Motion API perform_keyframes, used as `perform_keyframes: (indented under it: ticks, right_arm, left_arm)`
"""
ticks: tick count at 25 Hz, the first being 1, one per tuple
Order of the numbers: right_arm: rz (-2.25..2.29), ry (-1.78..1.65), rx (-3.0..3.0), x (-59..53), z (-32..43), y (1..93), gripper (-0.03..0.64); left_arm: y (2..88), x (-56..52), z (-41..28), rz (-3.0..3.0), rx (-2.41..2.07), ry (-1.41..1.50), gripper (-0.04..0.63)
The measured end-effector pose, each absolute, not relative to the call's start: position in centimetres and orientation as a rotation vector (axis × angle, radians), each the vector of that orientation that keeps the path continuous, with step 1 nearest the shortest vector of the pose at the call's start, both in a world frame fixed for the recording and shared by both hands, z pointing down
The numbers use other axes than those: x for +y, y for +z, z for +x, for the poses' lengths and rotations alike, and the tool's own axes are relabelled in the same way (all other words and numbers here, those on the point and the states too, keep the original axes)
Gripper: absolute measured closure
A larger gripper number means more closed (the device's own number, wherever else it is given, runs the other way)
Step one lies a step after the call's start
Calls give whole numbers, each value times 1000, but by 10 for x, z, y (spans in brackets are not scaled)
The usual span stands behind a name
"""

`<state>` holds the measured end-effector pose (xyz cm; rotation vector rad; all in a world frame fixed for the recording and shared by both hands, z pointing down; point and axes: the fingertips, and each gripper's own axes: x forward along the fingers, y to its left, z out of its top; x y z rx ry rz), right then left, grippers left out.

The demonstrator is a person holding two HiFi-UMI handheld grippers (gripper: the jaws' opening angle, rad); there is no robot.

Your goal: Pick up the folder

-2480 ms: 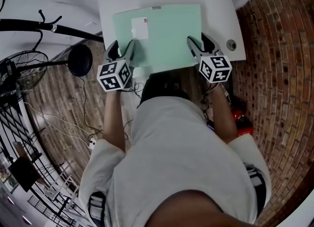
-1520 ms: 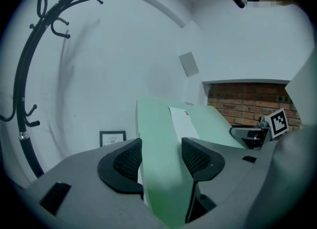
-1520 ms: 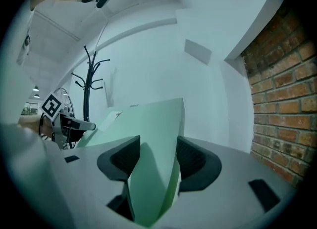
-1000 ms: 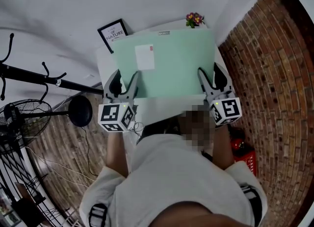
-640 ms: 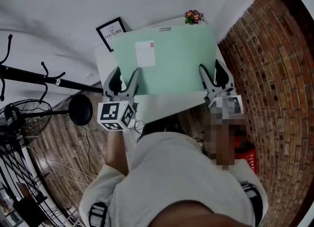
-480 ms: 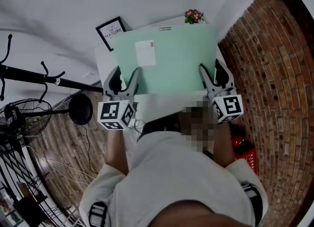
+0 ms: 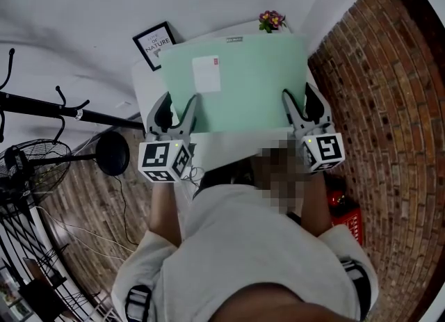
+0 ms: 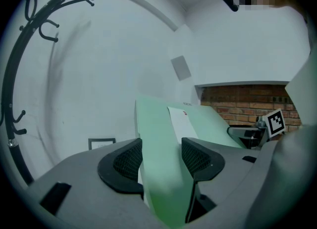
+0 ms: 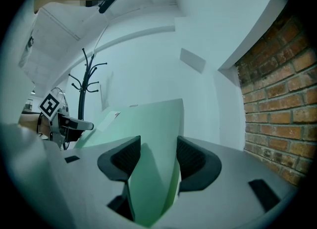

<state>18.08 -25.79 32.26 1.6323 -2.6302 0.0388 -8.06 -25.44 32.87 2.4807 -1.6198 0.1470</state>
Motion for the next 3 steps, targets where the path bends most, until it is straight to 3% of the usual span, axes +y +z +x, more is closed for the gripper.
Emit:
perform_keyframes:
  ticks: [3]
  right_arm:
    - [1636,36,-2630,-256,182,322,400]
  left_arm:
    - [329,-253,-79,2483,-1617,150,336]
